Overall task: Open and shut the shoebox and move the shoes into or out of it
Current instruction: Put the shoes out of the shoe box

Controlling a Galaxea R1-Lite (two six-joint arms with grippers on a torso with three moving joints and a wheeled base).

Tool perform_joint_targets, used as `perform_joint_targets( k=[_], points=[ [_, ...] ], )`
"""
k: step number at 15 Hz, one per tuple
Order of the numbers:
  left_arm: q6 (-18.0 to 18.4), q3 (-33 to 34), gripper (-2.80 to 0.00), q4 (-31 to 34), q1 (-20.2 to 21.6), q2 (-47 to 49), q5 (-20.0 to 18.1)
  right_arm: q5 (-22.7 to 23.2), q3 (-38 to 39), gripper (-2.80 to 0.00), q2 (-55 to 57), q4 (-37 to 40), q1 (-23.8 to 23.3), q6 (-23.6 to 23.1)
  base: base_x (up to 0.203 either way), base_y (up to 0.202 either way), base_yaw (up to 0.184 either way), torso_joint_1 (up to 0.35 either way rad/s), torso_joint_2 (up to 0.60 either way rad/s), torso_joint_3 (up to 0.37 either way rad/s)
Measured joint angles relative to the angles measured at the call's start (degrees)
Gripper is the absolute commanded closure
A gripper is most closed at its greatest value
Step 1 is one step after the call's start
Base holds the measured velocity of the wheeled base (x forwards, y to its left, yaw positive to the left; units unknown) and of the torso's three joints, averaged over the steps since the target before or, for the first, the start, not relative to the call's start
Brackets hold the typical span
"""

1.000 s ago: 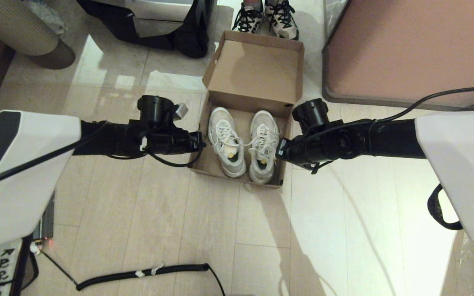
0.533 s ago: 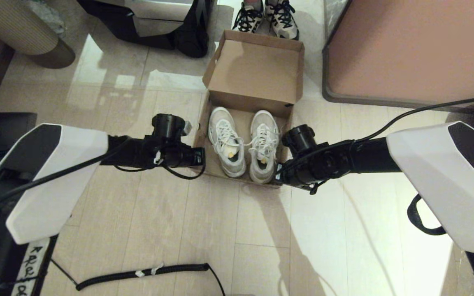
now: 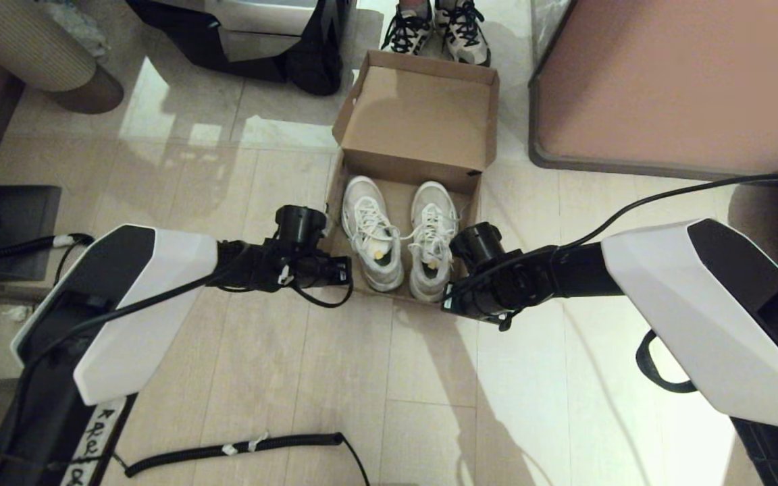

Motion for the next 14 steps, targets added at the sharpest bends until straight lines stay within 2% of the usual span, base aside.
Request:
perform_joint_targets(
  k=[5,9,14],
  points=[
    [0.1,-0.1,0.00,-0.5,-0.1,1.7,0.0,-1.0,-3.4,0.00,2.7,2.0,0.2,-1.7,0.000,0.000,0.000,0.000,0.00,0.000],
    [0.0,0.2,0.00,4.8,-1.6,1.1,0.1,-1.0,-2.9,0.00,1.8,7.7,0.2,-2.1,0.000,0.000,0.000,0.000,0.00,0.000],
    [0.0,2.1,0.00,7.9,-3.8,-0.7,0.1,-0.5,-2.2,0.00,-0.7,8.0,0.0,-1.7,0.000,0.000,0.000,0.000,0.00,0.000]
  ],
)
